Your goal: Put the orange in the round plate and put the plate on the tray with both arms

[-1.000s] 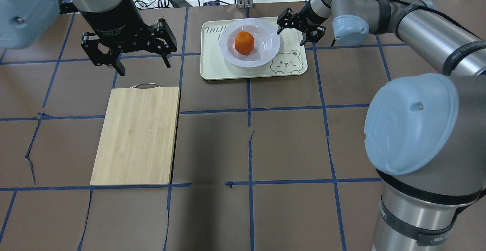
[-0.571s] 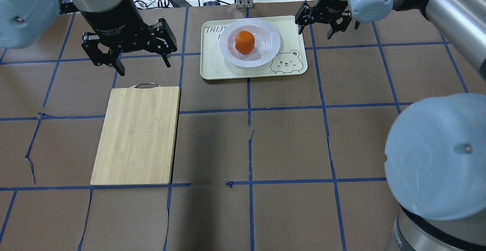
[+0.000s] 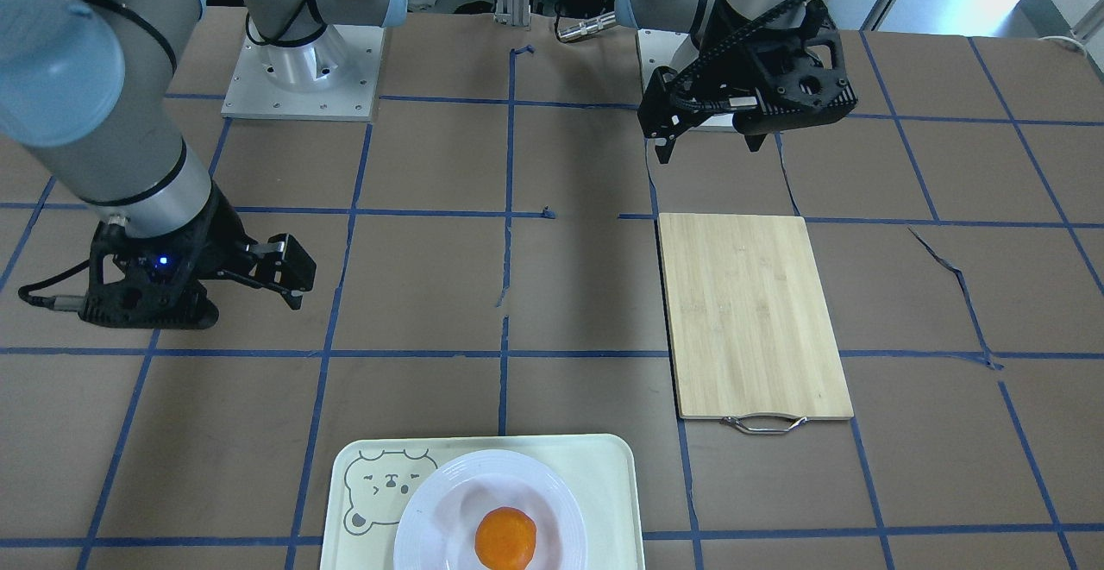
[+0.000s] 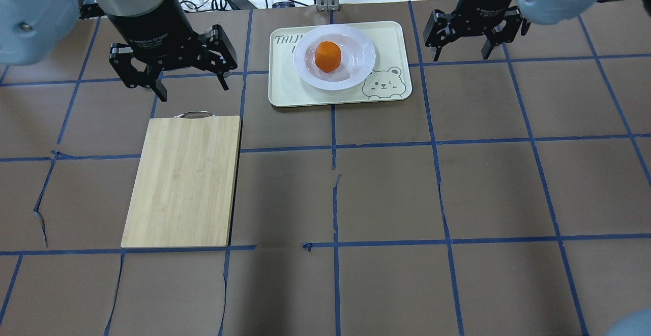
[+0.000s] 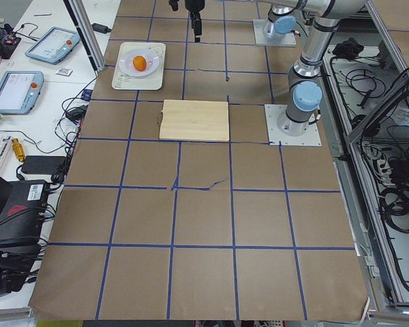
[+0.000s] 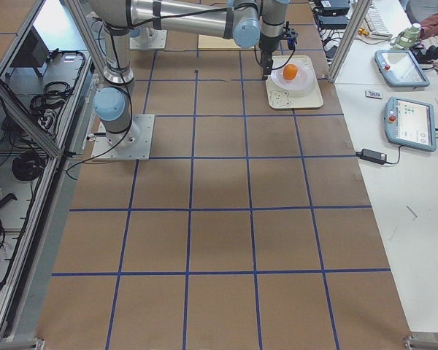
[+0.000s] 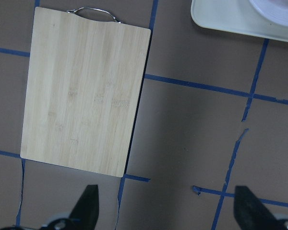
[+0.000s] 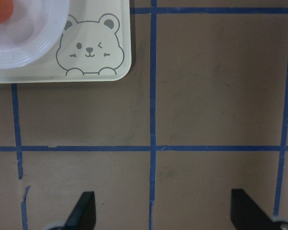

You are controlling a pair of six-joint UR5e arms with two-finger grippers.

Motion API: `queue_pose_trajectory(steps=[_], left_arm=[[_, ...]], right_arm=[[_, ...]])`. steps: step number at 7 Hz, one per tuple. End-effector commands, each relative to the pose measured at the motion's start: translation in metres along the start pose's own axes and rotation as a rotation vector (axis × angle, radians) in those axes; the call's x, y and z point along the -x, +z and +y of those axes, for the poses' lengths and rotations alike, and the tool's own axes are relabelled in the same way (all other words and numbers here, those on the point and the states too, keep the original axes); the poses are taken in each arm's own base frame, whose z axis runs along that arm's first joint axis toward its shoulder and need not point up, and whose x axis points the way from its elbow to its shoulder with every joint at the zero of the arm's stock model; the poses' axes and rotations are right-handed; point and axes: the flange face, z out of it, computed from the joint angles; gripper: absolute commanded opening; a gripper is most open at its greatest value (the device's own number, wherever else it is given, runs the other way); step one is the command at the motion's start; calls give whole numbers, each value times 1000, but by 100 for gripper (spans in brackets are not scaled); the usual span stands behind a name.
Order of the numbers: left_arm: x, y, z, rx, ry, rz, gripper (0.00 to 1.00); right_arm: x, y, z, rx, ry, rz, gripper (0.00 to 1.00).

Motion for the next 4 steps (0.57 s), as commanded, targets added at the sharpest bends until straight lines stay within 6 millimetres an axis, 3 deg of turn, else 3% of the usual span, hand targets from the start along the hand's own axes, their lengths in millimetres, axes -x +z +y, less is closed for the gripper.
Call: queue_pose_trajectory(steps=[1, 4], left_arm=[[0, 0, 0, 0, 0, 0, 100], [0, 0, 0, 0, 0, 0, 100]], right_arm=[[3, -31, 36, -57, -45, 12, 100], [4, -57, 52, -27, -45, 4, 100]])
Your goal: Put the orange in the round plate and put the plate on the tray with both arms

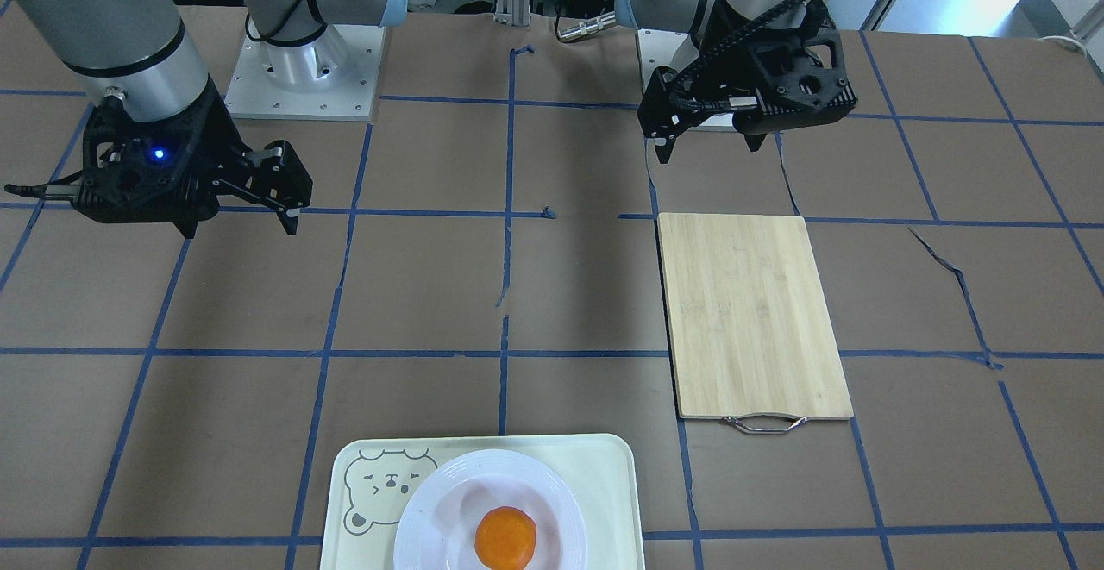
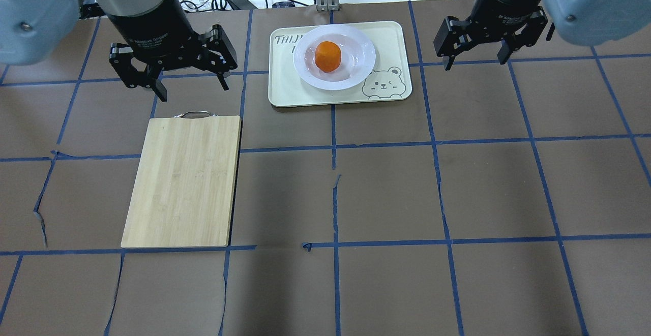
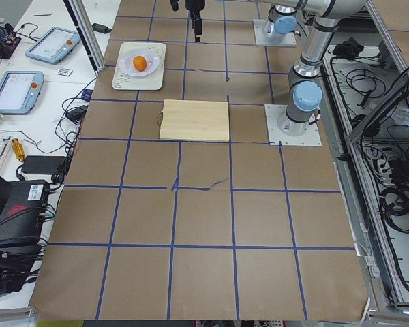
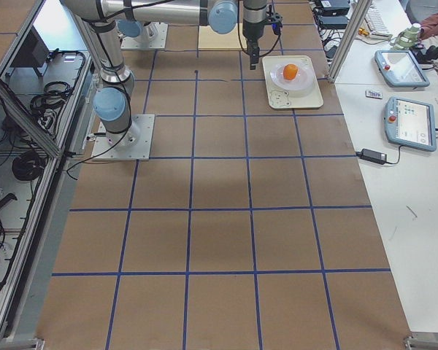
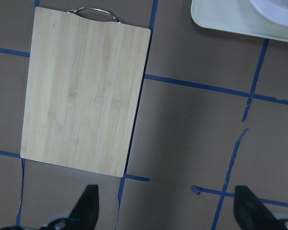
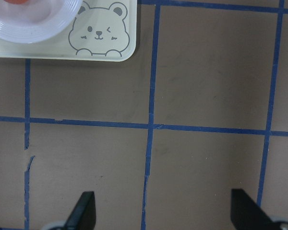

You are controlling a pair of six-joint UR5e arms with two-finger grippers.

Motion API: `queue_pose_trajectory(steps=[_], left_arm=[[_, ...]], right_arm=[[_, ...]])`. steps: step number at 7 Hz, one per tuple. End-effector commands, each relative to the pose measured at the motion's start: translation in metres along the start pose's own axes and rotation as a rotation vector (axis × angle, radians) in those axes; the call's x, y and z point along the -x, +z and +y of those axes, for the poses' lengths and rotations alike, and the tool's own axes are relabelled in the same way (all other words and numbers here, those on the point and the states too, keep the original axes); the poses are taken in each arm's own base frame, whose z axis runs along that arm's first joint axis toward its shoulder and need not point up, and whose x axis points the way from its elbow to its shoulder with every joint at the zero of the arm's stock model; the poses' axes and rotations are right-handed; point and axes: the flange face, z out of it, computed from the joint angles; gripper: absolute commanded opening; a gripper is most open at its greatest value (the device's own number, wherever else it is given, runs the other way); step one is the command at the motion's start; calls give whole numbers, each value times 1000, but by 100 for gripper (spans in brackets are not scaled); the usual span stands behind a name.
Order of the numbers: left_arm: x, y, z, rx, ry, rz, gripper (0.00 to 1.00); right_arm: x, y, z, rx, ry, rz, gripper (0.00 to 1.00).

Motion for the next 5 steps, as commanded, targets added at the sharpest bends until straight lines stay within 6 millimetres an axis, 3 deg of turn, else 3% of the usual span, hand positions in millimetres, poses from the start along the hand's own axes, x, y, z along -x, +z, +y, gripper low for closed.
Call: queue_pose_trajectory(steps=[1, 5], left_arm=[[0, 0, 0, 0, 0, 0, 100], [0, 1, 0, 1, 0, 0, 100]], right_arm=[[2, -4, 3, 9, -1, -6, 100], [2, 6, 6, 56, 46, 0, 100]])
